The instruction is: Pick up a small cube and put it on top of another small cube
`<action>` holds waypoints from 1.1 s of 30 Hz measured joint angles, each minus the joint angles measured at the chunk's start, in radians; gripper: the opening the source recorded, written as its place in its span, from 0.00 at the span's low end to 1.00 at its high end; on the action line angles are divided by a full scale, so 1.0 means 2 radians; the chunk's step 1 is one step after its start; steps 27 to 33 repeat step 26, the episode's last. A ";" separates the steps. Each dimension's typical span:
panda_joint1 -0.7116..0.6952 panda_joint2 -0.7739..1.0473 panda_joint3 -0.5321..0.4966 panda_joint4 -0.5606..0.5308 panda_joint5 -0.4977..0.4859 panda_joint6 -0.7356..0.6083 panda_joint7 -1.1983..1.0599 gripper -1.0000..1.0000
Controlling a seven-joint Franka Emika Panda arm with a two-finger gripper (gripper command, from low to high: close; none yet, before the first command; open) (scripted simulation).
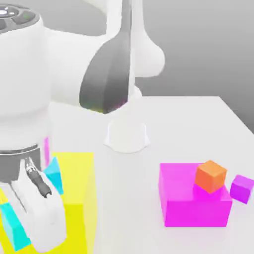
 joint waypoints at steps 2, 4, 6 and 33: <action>0.000 -0.022 0.015 -0.014 0.028 -0.035 -0.043 0.00; -0.002 -0.044 0.022 -0.031 0.048 -0.058 -0.077 0.00; -0.007 -0.063 0.021 -0.047 0.059 -0.064 -0.098 0.00; -0.063 -0.158 -0.003 -0.150 0.038 0.058 -0.112 1.00</action>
